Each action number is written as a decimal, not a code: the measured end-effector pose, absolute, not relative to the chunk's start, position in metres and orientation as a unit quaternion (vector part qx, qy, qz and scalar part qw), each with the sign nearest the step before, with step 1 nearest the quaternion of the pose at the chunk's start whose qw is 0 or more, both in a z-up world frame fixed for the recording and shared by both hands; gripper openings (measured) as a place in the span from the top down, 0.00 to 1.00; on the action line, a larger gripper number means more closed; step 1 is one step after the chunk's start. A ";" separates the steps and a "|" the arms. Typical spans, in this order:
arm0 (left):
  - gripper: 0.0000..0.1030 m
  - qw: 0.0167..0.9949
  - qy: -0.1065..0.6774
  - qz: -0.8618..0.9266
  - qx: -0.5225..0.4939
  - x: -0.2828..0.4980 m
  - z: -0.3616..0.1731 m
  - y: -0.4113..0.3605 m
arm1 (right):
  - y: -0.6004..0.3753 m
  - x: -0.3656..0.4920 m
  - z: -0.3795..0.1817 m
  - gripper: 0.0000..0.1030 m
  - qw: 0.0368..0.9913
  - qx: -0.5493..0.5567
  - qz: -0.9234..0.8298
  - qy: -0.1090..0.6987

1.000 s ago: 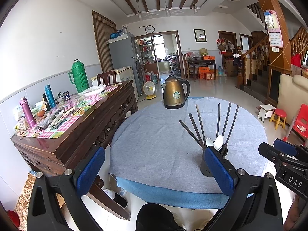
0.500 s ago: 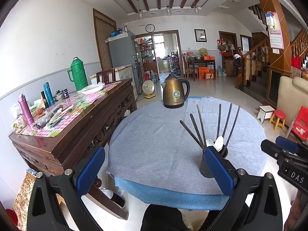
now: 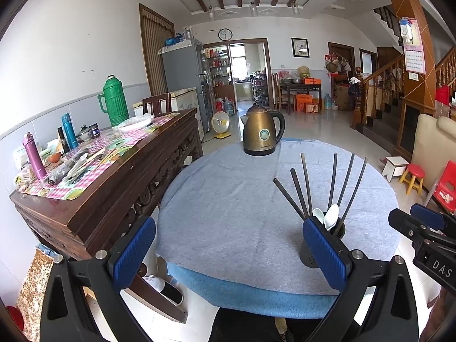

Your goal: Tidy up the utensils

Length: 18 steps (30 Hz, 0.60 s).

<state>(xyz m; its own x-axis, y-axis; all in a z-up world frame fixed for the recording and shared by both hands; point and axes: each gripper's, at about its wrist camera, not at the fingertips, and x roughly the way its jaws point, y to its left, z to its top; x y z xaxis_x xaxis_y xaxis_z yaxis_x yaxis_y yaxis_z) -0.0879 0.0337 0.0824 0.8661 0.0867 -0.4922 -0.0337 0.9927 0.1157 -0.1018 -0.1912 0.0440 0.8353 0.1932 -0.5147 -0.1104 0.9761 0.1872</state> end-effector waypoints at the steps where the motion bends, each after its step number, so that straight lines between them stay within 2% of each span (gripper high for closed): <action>1: 0.00 0.964 0.258 0.030 0.053 -0.085 0.082 0.033 | -0.192 -0.101 0.044 0.41 0.955 0.075 0.079 0.276; 18: 0.00 0.957 0.281 0.029 0.058 -0.047 0.073 0.010 | -0.206 -0.065 0.029 0.41 0.946 0.088 0.082 0.302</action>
